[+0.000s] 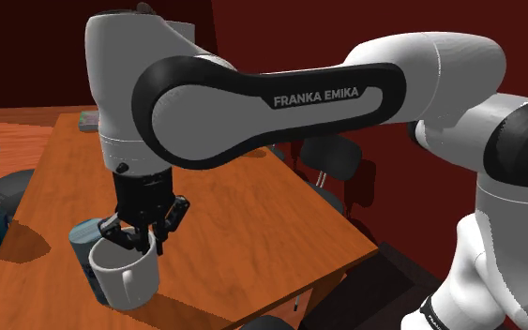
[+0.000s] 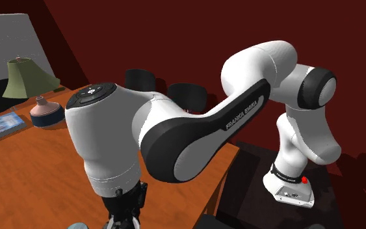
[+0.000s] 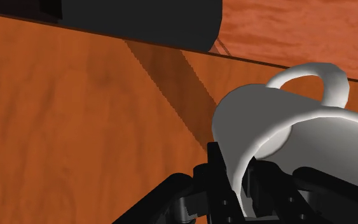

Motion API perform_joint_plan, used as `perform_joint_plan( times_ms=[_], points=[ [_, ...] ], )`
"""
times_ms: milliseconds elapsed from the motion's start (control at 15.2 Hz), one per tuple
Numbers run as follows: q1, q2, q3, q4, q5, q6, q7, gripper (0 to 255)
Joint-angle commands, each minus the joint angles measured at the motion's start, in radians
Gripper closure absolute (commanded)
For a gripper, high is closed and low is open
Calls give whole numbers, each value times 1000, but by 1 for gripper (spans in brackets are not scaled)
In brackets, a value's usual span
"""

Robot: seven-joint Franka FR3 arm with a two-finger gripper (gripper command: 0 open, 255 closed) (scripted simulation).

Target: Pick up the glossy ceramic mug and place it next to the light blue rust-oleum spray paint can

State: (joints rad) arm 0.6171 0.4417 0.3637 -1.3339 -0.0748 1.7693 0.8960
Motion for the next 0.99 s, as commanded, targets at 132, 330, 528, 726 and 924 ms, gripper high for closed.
perform_joint_plan(
  times_ms=[132,330,528,726,924],
  points=[
    [-4,0,-1,-57,0,58,-1,255],
    [-6,4,-2,-93,-2,96,-1,255],
    [-7,9,-4,-126,-4,134,-2,255],
    [-8,16,-6,-155,-6,171,-1,255],
    [-8,26,-8,-182,-10,206,-1,255]
  ],
)
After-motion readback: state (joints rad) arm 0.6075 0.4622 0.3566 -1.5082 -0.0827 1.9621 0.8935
